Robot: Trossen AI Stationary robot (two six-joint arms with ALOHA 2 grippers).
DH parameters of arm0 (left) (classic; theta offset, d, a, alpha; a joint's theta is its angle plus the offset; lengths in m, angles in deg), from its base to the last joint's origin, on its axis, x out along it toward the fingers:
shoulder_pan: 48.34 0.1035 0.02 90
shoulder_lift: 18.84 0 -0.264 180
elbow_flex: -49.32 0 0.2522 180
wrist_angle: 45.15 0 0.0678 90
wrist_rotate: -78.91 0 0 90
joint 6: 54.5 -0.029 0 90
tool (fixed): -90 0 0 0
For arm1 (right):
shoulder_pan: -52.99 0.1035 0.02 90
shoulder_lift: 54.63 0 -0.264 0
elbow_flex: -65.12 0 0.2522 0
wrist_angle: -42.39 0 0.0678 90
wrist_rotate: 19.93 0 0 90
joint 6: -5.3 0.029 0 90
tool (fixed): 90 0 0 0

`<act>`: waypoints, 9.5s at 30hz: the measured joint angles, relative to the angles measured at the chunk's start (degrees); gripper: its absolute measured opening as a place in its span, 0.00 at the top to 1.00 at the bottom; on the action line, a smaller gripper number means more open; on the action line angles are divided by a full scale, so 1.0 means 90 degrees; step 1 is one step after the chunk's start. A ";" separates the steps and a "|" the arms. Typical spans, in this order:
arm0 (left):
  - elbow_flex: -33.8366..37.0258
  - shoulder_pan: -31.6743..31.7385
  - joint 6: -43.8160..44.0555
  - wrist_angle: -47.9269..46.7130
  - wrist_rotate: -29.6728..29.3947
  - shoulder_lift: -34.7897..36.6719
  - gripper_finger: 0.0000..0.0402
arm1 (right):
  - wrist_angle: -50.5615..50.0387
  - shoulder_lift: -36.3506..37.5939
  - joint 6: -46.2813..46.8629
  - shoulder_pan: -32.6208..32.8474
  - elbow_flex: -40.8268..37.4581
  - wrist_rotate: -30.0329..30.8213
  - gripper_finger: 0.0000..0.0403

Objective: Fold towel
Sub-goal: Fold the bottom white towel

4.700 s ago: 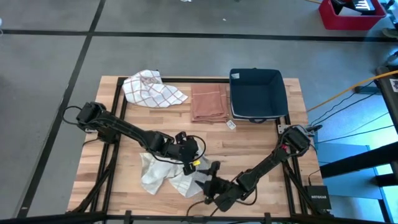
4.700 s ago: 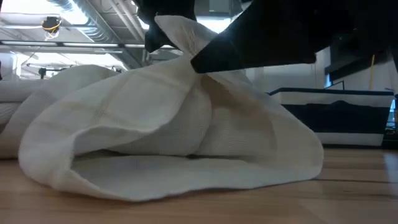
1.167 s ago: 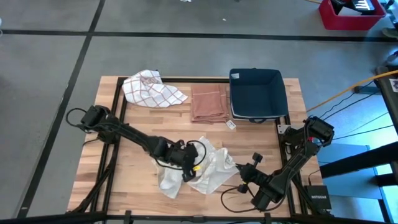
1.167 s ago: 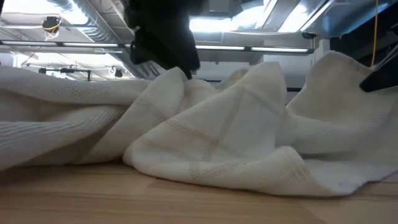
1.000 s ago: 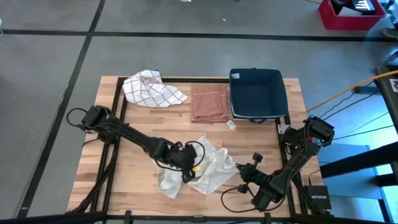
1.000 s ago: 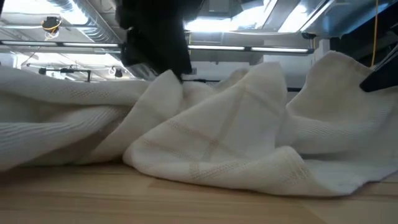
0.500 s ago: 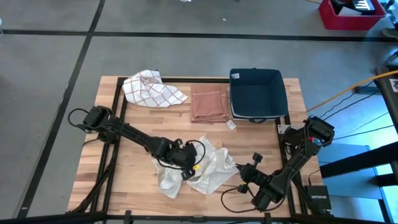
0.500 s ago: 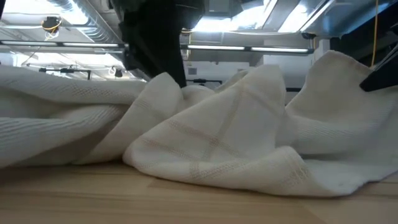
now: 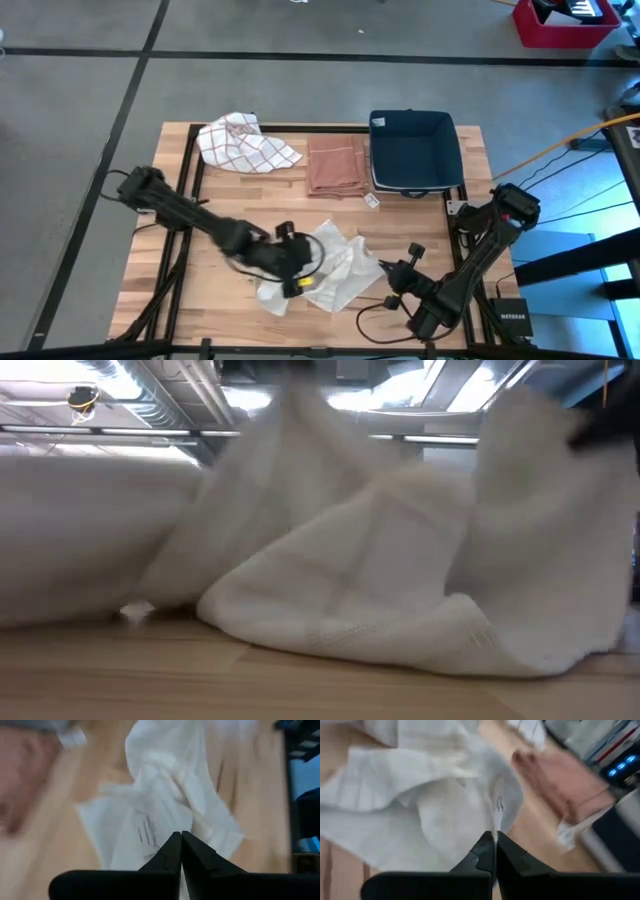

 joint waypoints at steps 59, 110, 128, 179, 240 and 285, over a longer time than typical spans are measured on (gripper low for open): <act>0.0231 -0.0773 -0.2408 0.2191 0.1685 -0.2788 0.64 | -0.1059 0.2041 -0.0777 -0.0503 -0.0047 0.0190 0.98; -0.1083 -0.2321 -0.2177 0.0071 -0.4093 0.2817 0.99 | -0.1083 0.2055 -0.6035 -0.0503 0.5045 0.2141 0.98; -0.1090 -0.2856 -0.6140 0.3328 -0.6809 0.3691 1.00 | -0.1804 0.2004 -0.6117 -0.0503 0.5639 0.1963 0.98; -0.2822 -0.3225 -0.9896 0.5056 -0.4921 0.2071 0.99 | 0.2772 0.1569 -1.0250 -0.6301 0.2726 -0.1603 0.55; -0.2507 -0.1299 0.0716 -0.1924 0.0244 -0.2265 0.64 | 0.3043 0.0882 -0.4126 -0.0417 -0.0316 -0.1464 0.95; -0.2504 -0.2989 0.0669 -0.3956 0.1345 -0.3695 0.97 | 0.3553 0.0534 -0.3278 -0.0457 -0.1145 -0.1609 0.95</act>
